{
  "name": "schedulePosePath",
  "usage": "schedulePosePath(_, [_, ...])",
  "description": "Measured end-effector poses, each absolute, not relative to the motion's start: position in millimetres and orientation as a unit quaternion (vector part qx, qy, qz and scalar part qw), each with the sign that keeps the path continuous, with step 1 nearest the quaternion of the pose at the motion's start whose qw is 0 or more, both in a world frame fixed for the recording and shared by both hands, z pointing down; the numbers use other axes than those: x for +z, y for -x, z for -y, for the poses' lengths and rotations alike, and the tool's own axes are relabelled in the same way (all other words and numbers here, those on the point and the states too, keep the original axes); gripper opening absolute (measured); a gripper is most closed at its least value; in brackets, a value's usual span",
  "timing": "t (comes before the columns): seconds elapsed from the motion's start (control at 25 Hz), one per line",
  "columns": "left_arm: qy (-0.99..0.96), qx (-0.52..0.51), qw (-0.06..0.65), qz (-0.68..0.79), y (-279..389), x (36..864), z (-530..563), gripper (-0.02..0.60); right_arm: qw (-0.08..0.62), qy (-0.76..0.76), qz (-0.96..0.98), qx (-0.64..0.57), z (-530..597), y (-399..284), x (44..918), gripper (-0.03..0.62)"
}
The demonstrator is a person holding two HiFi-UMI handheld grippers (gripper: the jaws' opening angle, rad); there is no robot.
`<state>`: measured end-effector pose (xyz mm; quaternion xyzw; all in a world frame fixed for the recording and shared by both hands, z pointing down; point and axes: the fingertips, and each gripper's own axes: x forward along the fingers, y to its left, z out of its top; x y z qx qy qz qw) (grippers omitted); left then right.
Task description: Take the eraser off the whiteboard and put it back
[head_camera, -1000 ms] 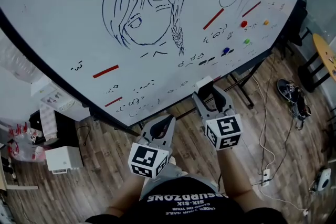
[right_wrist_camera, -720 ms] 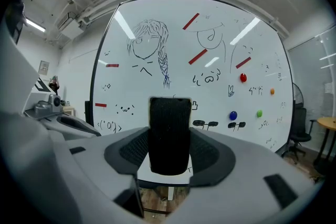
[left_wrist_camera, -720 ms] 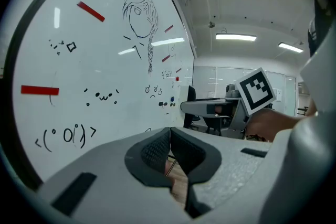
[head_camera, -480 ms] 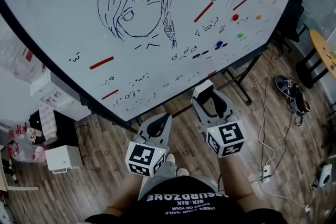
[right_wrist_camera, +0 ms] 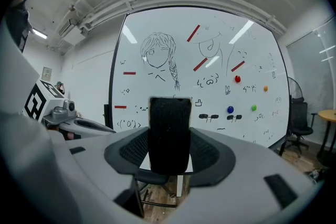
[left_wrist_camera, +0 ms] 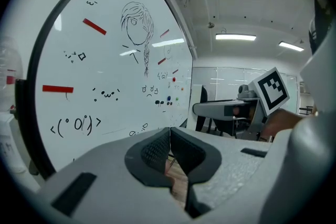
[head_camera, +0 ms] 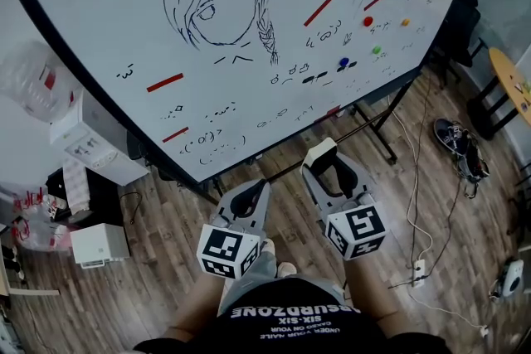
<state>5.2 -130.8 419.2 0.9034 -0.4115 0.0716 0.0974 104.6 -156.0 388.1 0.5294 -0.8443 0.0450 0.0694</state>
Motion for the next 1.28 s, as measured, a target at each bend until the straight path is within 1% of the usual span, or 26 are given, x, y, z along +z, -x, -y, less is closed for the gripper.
schedulePosePath(0.56, [-0.887,0.052,0.092,0.449,9.9,414.6,102.4,0.005,0.070,-0.508,0.856,0.069,109.5,-88.5,404.4,0.225])
schedulePosePath(1.28, [-0.883,0.060,0.083,0.458,1.3,414.7,84.3,0.005,0.064,-0.496,0.864,0.064,94.8,-93.1,404.6,0.225])
